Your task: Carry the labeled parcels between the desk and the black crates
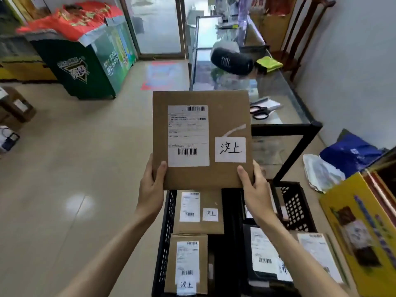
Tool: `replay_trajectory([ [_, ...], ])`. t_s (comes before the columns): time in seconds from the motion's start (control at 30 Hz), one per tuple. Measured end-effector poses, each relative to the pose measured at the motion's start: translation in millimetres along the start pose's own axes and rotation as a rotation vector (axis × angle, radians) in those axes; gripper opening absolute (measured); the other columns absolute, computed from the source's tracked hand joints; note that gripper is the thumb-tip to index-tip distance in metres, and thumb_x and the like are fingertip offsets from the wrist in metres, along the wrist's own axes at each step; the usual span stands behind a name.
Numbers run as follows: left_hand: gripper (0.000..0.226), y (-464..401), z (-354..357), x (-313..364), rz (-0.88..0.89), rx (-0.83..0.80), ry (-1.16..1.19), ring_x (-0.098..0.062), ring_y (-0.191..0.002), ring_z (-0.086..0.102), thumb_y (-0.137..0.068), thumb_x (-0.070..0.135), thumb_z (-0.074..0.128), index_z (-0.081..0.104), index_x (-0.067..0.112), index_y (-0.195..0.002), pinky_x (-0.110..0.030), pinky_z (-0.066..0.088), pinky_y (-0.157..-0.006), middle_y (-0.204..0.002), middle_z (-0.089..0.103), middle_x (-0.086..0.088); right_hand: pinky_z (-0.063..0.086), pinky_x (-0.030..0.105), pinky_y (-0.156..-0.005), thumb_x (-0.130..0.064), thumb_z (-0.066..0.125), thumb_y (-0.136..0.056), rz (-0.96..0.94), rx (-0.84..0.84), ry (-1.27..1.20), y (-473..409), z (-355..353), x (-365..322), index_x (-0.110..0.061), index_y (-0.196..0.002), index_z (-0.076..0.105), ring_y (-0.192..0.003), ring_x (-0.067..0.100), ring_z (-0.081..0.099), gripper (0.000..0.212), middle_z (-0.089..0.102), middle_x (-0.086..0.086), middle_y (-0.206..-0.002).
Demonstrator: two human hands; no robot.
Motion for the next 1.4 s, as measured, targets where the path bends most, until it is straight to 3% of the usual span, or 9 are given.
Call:
replay_trajectory([
  [0.13, 0.046, 13, 0, -98, -0.135, -0.001, -0.024, 0.005, -0.120, 0.059, -0.107, 0.035, 0.044, 0.045, 0.019, -0.150, -0.008, 0.048, -0.090, -0.136, 0.062, 0.010, 0.050, 0.024, -0.102, -0.041, 0.052, -0.101, 0.125, -0.001, 0.014, 9, 11, 89, -0.026, -0.149, 0.042, -0.119, -0.002, 0.058, 0.052, 0.063, -0.014, -0.130],
  [0.3, 0.044, 28, 1, -201, -0.292, -0.011, -0.063, 0.001, -0.116, 0.063, -0.106, 0.037, 0.047, 0.054, 0.013, -0.143, -0.013, 0.051, -0.093, -0.129, 0.067, 0.008, 0.048, 0.020, -0.103, -0.038, 0.052, -0.102, 0.279, 0.012, 0.042, 25, 21, 185, -0.024, -0.151, 0.040, -0.120, -0.005, 0.055, 0.052, 0.058, -0.012, -0.137],
  [0.4, 0.045, 32, 1, -245, -0.344, -0.011, -0.088, -0.002, -0.121, 0.062, -0.107, 0.036, 0.047, 0.052, 0.013, -0.145, -0.024, 0.051, -0.104, -0.132, 0.066, 0.007, 0.049, 0.018, -0.101, -0.036, 0.051, -0.103, 0.341, -0.007, 0.069, 26, 28, 227, -0.023, -0.150, 0.040, -0.118, -0.006, 0.057, 0.051, 0.060, -0.014, -0.133],
  [0.53, 0.038, 32, 6, -293, -0.387, -0.036, -0.085, -0.003, -0.119, 0.063, -0.109, 0.029, 0.045, 0.052, 0.015, -0.143, -0.019, 0.051, -0.099, -0.128, 0.068, 0.011, 0.051, 0.018, -0.096, -0.035, 0.051, -0.103, 0.394, -0.017, 0.094, 21, 35, 271, -0.023, -0.147, 0.043, -0.113, -0.006, 0.060, 0.047, 0.064, -0.017, -0.126],
  [0.8, 0.045, 20, 9, -370, -0.468, -0.080, -0.113, -0.009, -0.131, 0.056, -0.108, 0.035, 0.046, 0.046, 0.018, -0.150, -0.037, 0.044, -0.113, -0.141, 0.061, 0.005, 0.047, 0.007, -0.087, -0.036, 0.051, -0.103, 0.489, -0.023, 0.148, 6, 50, 340, -0.027, -0.143, 0.046, -0.107, -0.014, 0.058, 0.041, 0.063, -0.023, -0.119],
  [0.93, 0.044, 17, 13, -399, -0.489, -0.122, -0.140, -0.003, -0.131, 0.054, -0.109, 0.030, 0.044, 0.044, 0.017, -0.151, -0.025, 0.043, -0.111, -0.143, 0.059, 0.006, 0.046, 0.004, -0.086, -0.037, 0.050, -0.103, 0.527, -0.030, 0.176, 5, 52, 369, -0.027, -0.145, 0.044, -0.106, -0.016, 0.057, 0.043, 0.061, -0.023, -0.120],
  [1.17, 0.066, 23, 11, -445, -0.566, -0.167, -0.211, -0.007, -0.144, 0.041, -0.100, 0.061, 0.047, 0.035, 0.029, -0.156, -0.045, 0.032, -0.122, -0.154, 0.047, 0.013, 0.048, 0.019, -0.101, -0.039, 0.048, -0.104, 0.572, -0.027, 0.199, 10, 59, 398, -0.023, -0.149, 0.040, -0.113, -0.007, 0.057, 0.048, 0.061, -0.020, -0.123],
  [1.3, 0.075, 22, 9, -451, -0.597, -0.180, -0.233, -0.007, -0.147, 0.037, -0.096, 0.070, 0.048, 0.032, 0.031, -0.158, -0.045, 0.029, -0.123, -0.158, 0.042, 0.013, 0.047, 0.005, -0.088, -0.038, 0.048, -0.104, 0.587, -0.045, 0.238, 8, 61, 402, -0.022, -0.150, 0.038, -0.107, -0.016, 0.055, 0.050, 0.057, -0.024, -0.120],
  [1.4, 0.073, 18, 7, -435, -0.621, -0.157, -0.295, -0.005, -0.150, 0.027, -0.101, 0.052, 0.052, 0.022, 0.026, -0.162, -0.039, 0.023, -0.126, -0.165, 0.028, 0.011, 0.044, 0.020, -0.105, -0.039, 0.051, -0.102, 0.591, -0.078, 0.336, 2, 57, 391, -0.021, -0.155, 0.031, -0.129, 0.003, 0.051, 0.059, 0.053, -0.009, -0.139],
])
Point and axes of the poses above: each hand's wrist, its own y-axis away from the middle knuckle, its own z-axis out of the palm, x = y × z, the point moved 10 cm from there along -y, towards the middle knuckle
